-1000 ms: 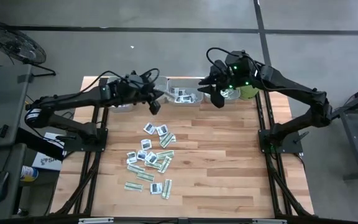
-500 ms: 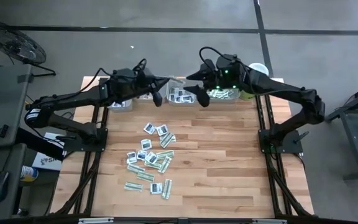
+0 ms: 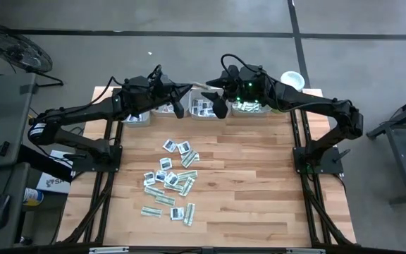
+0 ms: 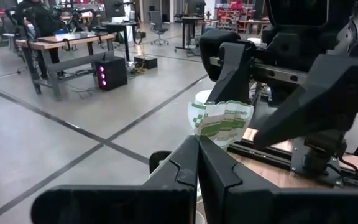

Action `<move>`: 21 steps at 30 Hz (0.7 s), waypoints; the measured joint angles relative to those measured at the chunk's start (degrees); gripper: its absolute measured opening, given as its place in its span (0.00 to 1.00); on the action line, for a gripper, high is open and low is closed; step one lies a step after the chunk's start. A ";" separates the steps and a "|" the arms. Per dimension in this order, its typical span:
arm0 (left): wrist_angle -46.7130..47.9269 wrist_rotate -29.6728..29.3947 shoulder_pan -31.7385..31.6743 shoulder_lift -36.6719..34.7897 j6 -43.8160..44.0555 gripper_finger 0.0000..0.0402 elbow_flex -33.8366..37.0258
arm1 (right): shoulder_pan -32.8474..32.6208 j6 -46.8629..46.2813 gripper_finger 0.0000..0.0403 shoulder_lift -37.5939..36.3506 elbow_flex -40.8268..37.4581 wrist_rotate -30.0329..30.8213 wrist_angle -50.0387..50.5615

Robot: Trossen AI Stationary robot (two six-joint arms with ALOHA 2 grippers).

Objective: Pick & Place First Aid Supplies
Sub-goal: Put the green bandage into the right gray bin

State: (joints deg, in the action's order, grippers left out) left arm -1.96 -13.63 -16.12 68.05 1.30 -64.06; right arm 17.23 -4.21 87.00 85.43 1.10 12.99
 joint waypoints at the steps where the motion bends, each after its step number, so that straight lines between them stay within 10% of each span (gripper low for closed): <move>1: 0.01 0.00 0.00 0.00 0.00 0.00 -0.01 | 0.00 0.04 0.50 0.00 0.00 0.05 0.00; 21: 0.33 0.20 0.00 -0.02 0.02 0.00 -0.01 | 0.00 1.80 0.02 0.00 0.00 1.54 1.51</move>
State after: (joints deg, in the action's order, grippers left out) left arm -1.63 -13.43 -16.12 68.03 1.32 -64.07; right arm 17.23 -2.40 87.00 85.43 2.63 14.50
